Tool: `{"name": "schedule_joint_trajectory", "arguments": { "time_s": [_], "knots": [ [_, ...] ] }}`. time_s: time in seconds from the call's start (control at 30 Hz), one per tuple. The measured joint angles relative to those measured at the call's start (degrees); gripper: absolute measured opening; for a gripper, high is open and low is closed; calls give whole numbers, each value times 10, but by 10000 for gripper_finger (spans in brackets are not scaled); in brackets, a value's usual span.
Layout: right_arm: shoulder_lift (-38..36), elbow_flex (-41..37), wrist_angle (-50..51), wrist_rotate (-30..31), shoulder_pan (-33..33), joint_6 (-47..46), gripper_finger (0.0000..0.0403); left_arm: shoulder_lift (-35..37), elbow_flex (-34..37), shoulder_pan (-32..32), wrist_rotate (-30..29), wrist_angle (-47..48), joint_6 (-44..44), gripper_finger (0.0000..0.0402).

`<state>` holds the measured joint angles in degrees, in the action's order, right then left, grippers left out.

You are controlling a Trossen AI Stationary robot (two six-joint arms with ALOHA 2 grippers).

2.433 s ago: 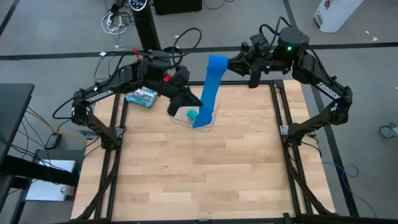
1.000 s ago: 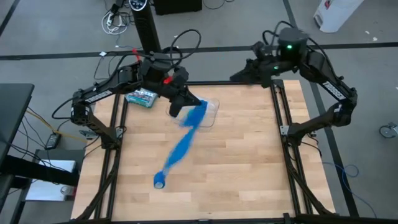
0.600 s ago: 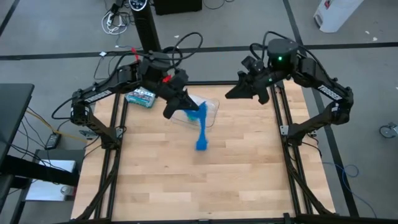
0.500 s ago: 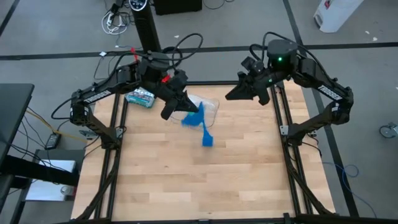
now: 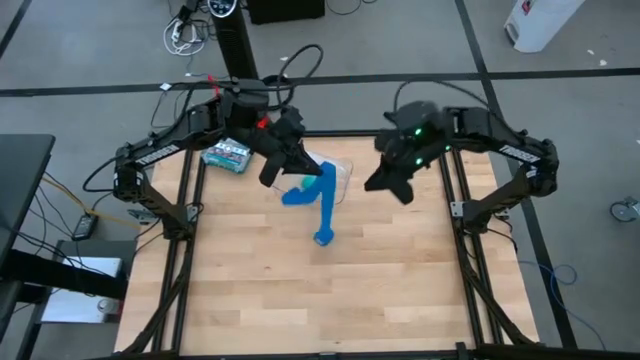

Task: Roll bandage
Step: Roll the blue bandage

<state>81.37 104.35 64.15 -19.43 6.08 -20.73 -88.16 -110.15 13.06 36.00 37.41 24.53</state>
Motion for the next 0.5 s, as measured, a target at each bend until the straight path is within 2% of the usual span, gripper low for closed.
{"name": "schedule_joint_trajectory", "arguments": {
  "time_s": [0.17, 0.5],
  "knots": [
    [12, -56, -15, 20, -29, 9, 57, 0, 0, 4, -16, -69, 42, 6],
    [-16, -179, -134, 55, -65, -22, 57, 2, 0, 5, -23, -162, 77, 6]
  ]
}}
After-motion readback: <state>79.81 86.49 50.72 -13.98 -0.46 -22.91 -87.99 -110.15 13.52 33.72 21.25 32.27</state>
